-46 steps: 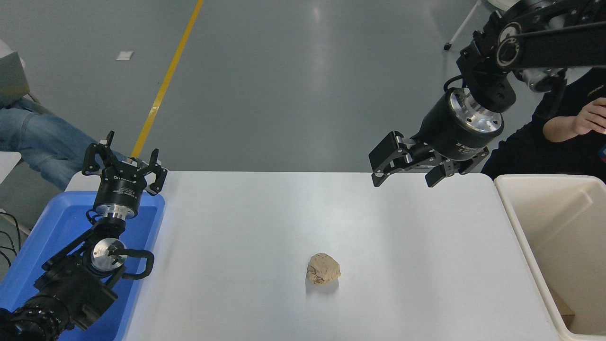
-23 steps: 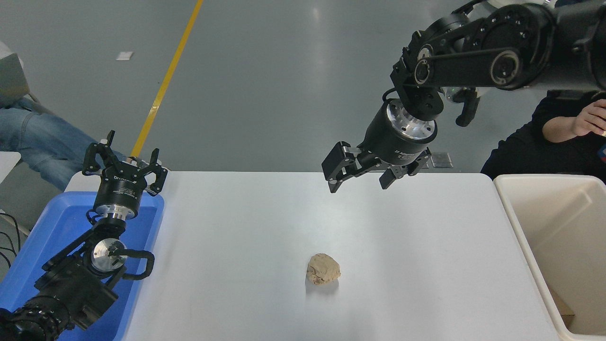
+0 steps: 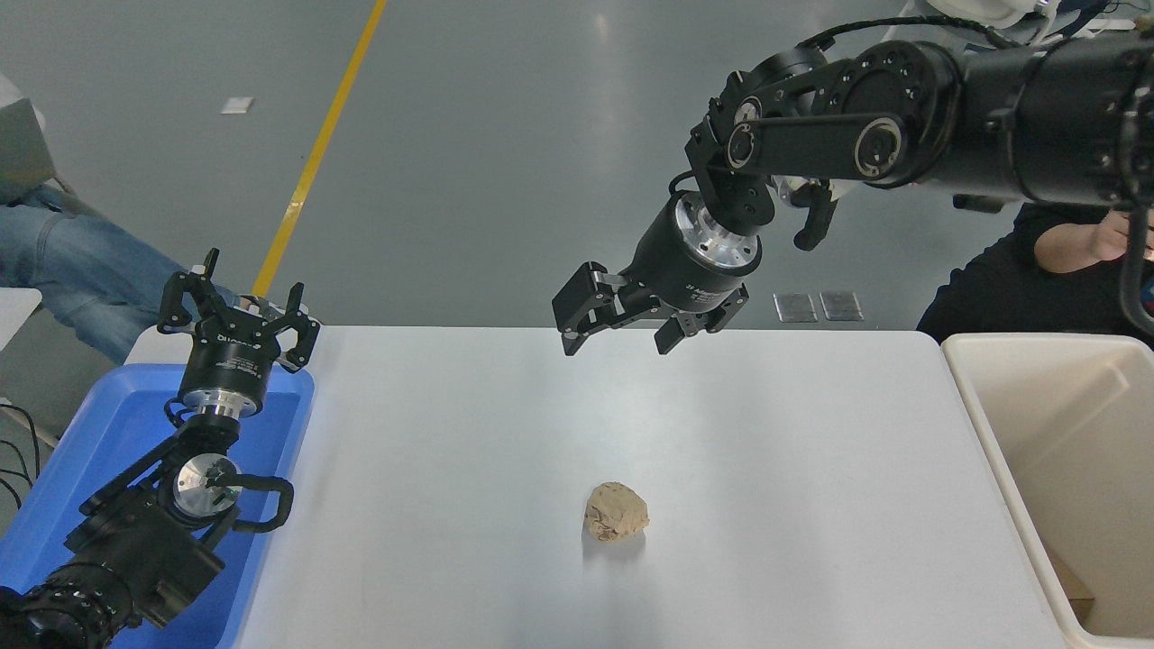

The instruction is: Pick up paper ball place in dustbin

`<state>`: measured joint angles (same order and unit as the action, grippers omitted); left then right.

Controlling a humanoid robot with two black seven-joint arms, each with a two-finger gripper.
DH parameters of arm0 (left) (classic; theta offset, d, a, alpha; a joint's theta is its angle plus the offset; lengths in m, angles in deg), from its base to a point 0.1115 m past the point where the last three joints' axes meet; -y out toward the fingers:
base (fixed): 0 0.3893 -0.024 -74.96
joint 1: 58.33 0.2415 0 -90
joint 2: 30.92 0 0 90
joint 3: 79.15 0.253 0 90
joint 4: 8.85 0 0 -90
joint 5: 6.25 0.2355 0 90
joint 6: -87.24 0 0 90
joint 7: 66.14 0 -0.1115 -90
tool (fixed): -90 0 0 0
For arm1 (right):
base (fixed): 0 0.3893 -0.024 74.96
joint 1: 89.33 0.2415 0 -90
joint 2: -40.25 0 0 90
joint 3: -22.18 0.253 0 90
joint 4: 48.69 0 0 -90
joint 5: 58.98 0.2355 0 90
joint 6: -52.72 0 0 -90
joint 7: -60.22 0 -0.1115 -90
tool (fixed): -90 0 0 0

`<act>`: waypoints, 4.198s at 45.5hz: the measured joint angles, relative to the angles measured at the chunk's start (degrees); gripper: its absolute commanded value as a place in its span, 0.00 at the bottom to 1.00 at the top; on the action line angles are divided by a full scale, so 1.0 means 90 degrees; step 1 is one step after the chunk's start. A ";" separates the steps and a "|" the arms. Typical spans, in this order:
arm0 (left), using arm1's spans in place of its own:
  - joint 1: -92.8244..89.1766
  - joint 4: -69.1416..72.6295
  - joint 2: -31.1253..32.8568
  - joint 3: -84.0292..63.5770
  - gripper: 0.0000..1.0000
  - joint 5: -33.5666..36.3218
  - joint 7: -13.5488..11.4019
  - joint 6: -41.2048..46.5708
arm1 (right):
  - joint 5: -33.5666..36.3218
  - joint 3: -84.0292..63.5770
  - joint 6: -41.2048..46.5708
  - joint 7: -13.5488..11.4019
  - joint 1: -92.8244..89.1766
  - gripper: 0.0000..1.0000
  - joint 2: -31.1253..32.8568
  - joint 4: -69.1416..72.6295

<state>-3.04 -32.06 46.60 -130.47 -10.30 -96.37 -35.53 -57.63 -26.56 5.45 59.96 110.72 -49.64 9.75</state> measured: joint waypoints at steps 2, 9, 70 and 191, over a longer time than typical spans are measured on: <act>0.0000 -0.0001 0.0000 0.0000 0.99 0.0001 0.0000 0.0000 | -0.0003 0.0022 -0.0036 0.0000 -0.0230 1.00 -0.0001 -0.0138; 0.0000 0.0000 0.0000 0.0000 0.99 -0.0001 0.0000 0.0000 | -0.0016 0.0077 -0.0122 -0.0001 -0.1021 1.00 -0.0007 -0.0703; 0.0000 0.0000 0.0000 0.0000 0.99 0.0001 0.0000 -0.0002 | -0.0093 0.1515 -0.1128 0.0010 -0.5132 1.00 -0.0012 -0.2499; 0.0000 0.0000 0.0000 0.0000 0.99 0.0001 0.0000 0.0000 | -0.2113 0.1790 -0.1211 0.1323 -0.1256 0.00 0.3181 -0.0604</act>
<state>-3.04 -32.05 46.60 -130.47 -10.30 -96.38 -35.53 -76.65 -10.45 -5.45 71.87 99.41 -21.01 4.31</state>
